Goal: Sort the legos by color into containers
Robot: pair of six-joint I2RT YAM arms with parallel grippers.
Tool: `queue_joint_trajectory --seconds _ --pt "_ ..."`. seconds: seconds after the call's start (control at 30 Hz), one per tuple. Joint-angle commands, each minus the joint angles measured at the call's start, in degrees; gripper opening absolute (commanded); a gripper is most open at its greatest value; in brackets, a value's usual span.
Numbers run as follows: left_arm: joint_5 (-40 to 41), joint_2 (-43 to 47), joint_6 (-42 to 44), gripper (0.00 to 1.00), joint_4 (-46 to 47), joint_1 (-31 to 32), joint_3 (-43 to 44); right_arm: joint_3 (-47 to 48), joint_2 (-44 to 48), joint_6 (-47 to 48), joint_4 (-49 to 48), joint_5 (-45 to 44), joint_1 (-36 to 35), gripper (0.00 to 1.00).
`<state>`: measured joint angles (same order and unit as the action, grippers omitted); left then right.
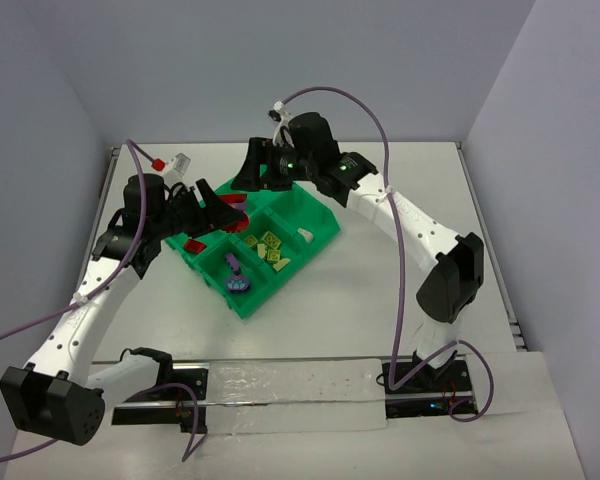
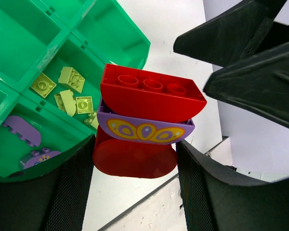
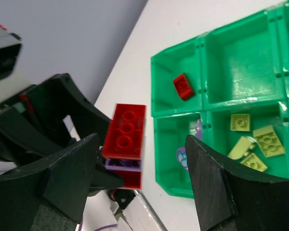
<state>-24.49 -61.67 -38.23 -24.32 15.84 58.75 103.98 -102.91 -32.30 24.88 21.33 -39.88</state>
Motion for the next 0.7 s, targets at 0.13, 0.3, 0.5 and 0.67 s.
queue_joint_trajectory --seconds 0.13,0.3,0.5,0.67 --pt "0.04 0.93 1.65 0.5 2.62 0.43 0.57 3.63 -1.32 -1.01 -1.7 1.86 -2.62 0.78" --pt "0.7 1.08 1.69 0.5 2.52 0.42 0.78 2.63 -1.89 -1.6 -1.74 2.02 -3.48 0.75" --pt "0.46 0.95 1.29 0.5 3.08 0.42 0.47 0.12 -1.08 -3.18 -5.16 2.97 -3.63 0.47" --pt "1.3 1.46 1.45 0.5 2.79 0.42 0.4 -0.18 -0.66 -3.12 -5.58 3.05 -3.63 0.17"
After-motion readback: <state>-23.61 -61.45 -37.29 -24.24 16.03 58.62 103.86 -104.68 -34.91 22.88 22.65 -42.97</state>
